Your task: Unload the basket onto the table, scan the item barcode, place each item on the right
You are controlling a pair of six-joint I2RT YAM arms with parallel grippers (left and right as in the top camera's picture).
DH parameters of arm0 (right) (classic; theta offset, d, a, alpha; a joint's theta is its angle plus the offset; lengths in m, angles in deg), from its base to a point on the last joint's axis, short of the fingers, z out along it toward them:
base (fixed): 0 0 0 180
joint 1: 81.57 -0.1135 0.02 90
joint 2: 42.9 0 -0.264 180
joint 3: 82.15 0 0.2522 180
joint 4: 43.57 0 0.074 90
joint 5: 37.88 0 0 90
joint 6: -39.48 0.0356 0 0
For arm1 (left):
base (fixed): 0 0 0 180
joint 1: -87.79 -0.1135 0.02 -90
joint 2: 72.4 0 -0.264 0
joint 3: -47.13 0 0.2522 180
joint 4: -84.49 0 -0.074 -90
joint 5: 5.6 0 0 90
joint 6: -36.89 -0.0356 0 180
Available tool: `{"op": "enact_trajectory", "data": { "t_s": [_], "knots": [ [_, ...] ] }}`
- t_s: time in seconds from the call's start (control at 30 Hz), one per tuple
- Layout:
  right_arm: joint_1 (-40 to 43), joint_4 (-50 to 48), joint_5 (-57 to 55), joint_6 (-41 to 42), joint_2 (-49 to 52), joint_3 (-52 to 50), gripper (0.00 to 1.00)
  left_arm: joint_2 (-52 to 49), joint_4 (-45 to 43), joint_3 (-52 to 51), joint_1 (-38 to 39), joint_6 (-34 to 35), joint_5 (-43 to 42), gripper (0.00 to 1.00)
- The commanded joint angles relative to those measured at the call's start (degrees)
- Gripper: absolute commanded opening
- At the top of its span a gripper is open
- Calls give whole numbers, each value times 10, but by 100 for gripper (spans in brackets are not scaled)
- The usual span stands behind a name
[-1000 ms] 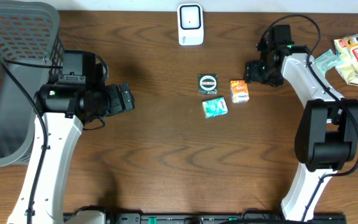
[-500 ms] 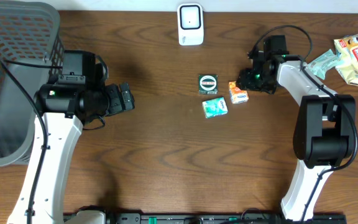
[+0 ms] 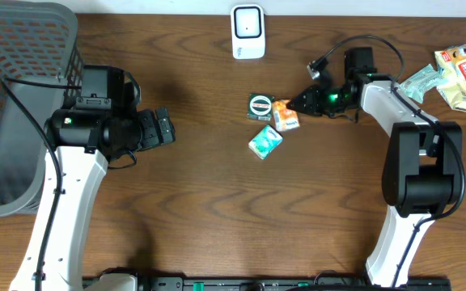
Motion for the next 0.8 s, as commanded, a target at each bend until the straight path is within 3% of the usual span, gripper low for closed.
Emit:
{"op": "enact_trajectory", "data": {
  "t_s": [0.0,0.33,0.77],
  "knots": [
    [8,-24,236,-9,3,2,1,0,1,2,-3,-5,4,98],
    [6,-28,367,-9,3,2,1,0,1,2,-3,-5,4,98],
    [-17,-21,371,-10,3,2,1,0,1,2,-3,-5,4,98]
  ]
}}
